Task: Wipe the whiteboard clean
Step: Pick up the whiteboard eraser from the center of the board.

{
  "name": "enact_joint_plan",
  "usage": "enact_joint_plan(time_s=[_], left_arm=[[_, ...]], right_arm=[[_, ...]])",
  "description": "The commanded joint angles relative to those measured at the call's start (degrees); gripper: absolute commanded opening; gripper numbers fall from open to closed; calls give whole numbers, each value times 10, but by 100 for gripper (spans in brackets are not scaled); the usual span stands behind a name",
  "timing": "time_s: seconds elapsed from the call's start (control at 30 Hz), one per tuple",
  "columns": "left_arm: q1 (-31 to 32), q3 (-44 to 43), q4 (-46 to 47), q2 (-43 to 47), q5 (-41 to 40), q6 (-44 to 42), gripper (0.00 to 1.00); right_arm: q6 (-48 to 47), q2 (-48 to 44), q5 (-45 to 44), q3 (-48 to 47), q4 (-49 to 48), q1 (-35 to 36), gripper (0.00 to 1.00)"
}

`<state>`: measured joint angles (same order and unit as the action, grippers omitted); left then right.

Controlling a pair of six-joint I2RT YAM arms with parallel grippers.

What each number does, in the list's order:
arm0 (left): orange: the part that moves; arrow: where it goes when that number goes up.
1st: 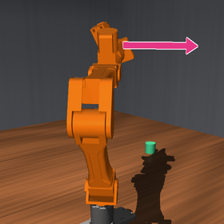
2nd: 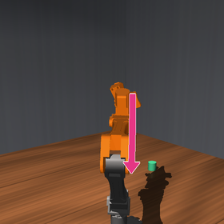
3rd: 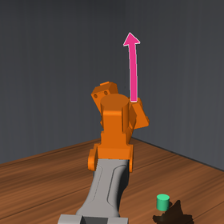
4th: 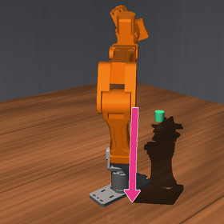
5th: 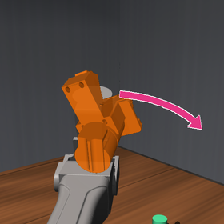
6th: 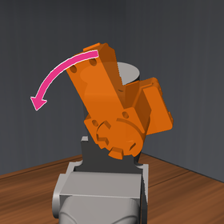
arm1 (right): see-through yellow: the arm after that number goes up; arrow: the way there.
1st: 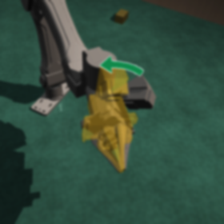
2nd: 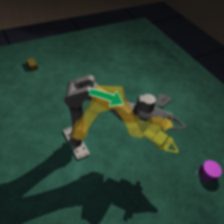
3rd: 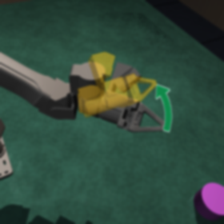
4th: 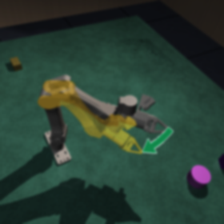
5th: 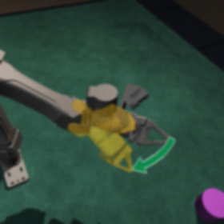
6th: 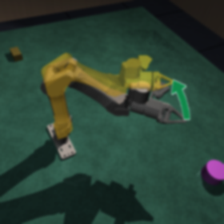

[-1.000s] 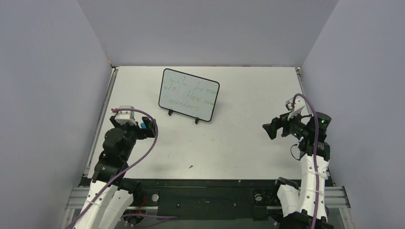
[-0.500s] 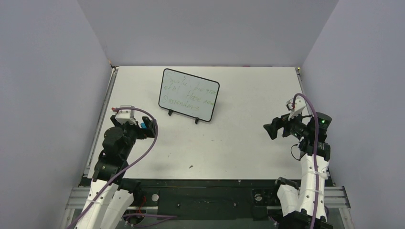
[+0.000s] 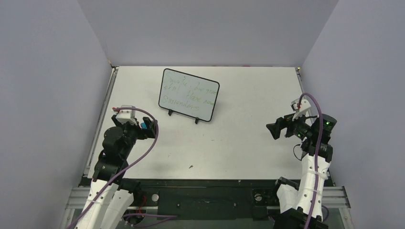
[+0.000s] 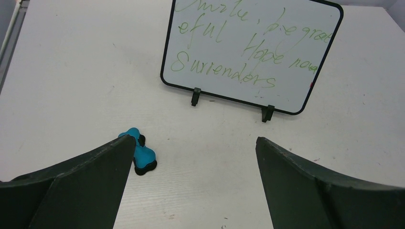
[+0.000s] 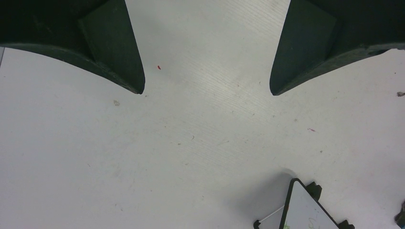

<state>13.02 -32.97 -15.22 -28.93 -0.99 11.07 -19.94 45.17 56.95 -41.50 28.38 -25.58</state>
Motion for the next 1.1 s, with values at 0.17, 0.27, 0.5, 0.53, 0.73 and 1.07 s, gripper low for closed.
enact_joint_plan(time_s=[0.17, 0.27, 0.5, 0.53, 0.73, 1.07], left_arm=[[-3, -1, 41, 6, 32, -11, 97], [-6, -2, 43, 2, 46, -8, 97], [-7, -1, 51, -9, 64, 8, 97], [-8, -4, 46, -19, 63, 12, 97], [-5, -17, 23, -44, 51, 30, 97], [-9, -39, -27, -132, 15, 132, 97]], right_arm=[[-10, -5, 37, -3, -12, -8, 100], [-11, -6, 40, -3, -10, -8, 100], [-10, -18, 32, 1, -8, -8, 100], [-8, -17, 30, -1, -8, -6, 100], [11, -6, -38, -6, -19, 59, 100], [55, 131, -123, -78, -32, 241, 99]])
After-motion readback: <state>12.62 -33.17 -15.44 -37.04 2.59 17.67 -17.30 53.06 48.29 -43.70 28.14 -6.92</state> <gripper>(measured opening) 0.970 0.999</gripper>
